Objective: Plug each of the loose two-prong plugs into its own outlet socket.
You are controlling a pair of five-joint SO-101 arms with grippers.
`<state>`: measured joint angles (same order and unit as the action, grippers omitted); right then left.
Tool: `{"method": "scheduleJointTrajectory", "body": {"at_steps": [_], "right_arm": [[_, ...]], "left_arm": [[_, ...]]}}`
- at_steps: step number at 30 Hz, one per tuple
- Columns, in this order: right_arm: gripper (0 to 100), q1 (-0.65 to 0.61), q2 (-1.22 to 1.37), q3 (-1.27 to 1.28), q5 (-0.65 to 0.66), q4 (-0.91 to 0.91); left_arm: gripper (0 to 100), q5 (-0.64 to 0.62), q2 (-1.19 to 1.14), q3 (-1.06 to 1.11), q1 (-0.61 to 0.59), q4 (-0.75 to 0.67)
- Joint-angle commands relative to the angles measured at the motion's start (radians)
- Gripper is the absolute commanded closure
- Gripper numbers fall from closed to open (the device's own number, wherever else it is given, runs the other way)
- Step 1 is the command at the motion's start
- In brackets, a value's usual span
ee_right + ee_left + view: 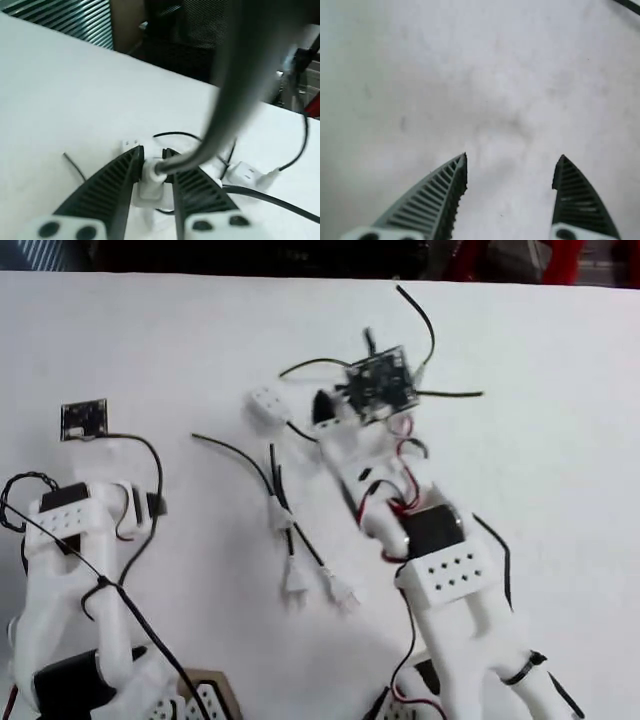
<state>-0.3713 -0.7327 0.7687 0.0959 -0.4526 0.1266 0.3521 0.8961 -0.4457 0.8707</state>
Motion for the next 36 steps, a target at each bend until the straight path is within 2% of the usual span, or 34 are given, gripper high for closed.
{"method": "scheduleJointTrajectory", "body": {"at_steps": [1,6,9,14,17,21,24,26,31,36], "right_arm": [[97.8,0.09,-0.031,-0.031,0.011,0.087],[97.8,0.166,0.044,-0.02,0.011,0.179],[97.8,0.196,0.177,-0.026,0.011,0.249],[97.7,0.252,0.427,-0.058,0.008,0.498],[97.7,0.274,0.57,-0.118,0.006,0.558],[95.6,0.289,0.751,-0.229,0.003,0.527],[85.3,0.289,0.839,-0.293,0.002,0.456],[82.1,0.289,0.843,-0.311,0.002,0.404],[86.1,0.283,0.725,-0.292,0.002,0.317],[87.8,0.245,0.478,-0.224,0.002,0.101]], "left_arm": [[72,-0.003,0.036,-0.005,-0.005,-0.015],[72,-0.003,0.036,-0.005,-0.005,-0.015],[72,-0.003,0.036,-0.003,-0.005,-0.015],[72,-0.003,0.036,-0.003,-0.005,-0.015],[72,-0.003,0.036,-0.003,-0.005,-0.015],[72,-0.003,0.036,-0.003,-0.005,-0.015],[72,-0.003,0.036,-0.003,-0.005,-0.015],[72,-0.003,0.036,-0.003,-0.005,-0.015],[72,-0.003,0.036,-0.003,-0.005,-0.015],[72,-0.003,0.036,-0.003,-0.005,-0.015]]}}
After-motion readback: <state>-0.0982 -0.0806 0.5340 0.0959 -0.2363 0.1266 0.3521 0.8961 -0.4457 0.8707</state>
